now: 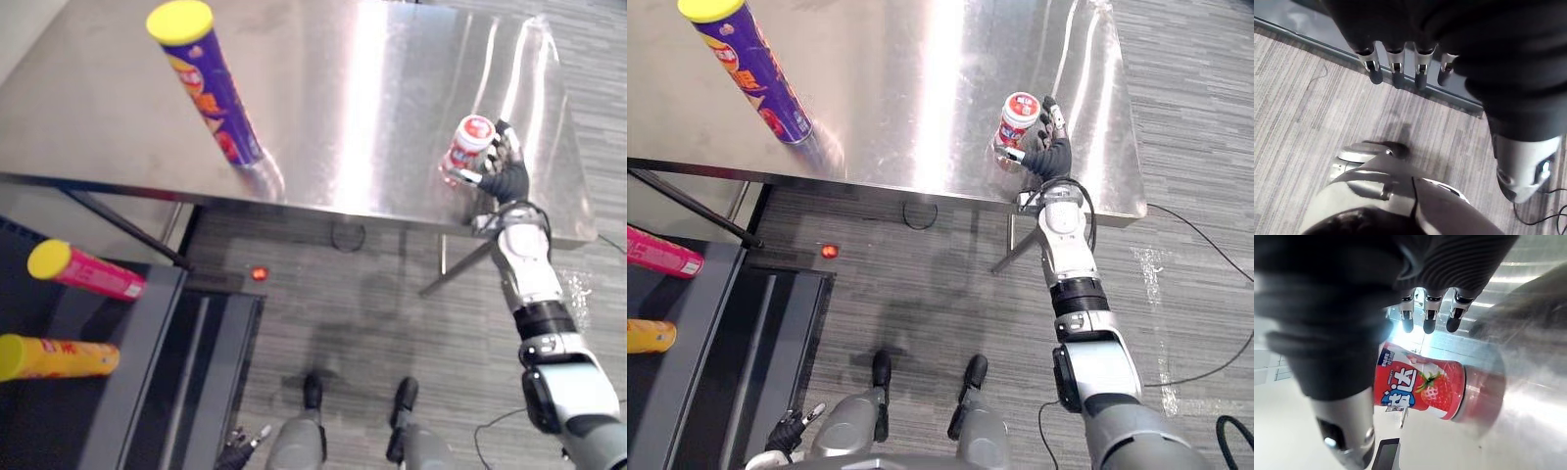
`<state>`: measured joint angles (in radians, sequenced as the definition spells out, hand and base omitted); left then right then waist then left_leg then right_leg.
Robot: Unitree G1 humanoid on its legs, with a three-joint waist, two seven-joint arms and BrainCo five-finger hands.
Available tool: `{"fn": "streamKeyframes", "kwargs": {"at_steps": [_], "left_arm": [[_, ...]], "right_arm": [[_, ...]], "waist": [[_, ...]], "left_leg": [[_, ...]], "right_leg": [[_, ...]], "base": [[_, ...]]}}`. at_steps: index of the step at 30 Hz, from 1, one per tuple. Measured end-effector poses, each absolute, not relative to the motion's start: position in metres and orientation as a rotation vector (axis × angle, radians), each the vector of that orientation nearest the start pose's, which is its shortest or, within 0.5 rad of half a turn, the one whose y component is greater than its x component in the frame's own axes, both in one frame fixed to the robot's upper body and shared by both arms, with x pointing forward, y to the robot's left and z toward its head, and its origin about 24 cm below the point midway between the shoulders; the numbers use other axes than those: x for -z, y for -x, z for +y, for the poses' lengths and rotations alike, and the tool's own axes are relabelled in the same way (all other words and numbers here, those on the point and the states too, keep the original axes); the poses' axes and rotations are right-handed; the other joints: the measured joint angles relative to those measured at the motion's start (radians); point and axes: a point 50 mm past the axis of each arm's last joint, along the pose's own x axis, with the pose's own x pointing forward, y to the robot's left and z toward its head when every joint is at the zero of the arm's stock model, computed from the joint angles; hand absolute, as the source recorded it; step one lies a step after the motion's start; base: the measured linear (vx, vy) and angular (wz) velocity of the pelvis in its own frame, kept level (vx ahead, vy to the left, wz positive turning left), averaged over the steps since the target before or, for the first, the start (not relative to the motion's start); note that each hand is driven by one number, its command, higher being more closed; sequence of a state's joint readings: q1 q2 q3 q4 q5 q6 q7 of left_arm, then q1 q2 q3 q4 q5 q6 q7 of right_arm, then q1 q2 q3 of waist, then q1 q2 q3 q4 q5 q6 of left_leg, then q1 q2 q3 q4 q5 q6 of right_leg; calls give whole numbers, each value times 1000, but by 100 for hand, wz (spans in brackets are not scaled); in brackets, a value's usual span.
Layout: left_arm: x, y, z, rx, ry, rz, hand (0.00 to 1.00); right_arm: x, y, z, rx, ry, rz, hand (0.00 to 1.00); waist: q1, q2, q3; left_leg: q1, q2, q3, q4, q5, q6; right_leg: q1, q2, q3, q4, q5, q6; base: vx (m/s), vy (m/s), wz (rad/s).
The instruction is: Put the gum and the chips on the shelf.
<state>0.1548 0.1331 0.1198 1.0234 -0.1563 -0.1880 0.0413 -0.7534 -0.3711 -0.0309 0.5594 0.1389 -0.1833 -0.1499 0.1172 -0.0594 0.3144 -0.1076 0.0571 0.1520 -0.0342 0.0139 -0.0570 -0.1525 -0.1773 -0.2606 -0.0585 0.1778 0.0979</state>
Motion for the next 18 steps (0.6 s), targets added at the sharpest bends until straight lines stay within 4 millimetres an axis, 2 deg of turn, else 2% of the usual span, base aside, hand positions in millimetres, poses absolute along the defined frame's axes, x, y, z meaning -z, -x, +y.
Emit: {"fn": "streamKeyframes", "kwargs": {"at_steps": [5, 10, 18], "left_arm": [[151, -86, 225, -344, 35, 947, 0], [150, -92, 226, -377, 52, 931, 0], [147, -104, 226, -377, 51, 903, 0]], "right_arm": [[-195, -377, -207, 180, 141, -428, 0], [-219, -384, -204, 185, 126, -475, 0], [-241, -390, -200, 198, 98, -511, 0]], "waist": [[2, 1, 16], [0, 1, 34], [4, 1, 34]], "left_leg": [[-13, 0, 1, 1, 7, 0], [-21, 7, 1, -4, 12, -3], [-31, 8, -4, -19, 26, 4]], "right_leg": [[-13, 3, 12, -5, 0, 0], [-20, 5, 24, -9, 0, 0], [-33, 7, 23, -10, 0, 0]], "base": [[4, -1, -1], [3, -1, -1], [38, 8, 2]]}}
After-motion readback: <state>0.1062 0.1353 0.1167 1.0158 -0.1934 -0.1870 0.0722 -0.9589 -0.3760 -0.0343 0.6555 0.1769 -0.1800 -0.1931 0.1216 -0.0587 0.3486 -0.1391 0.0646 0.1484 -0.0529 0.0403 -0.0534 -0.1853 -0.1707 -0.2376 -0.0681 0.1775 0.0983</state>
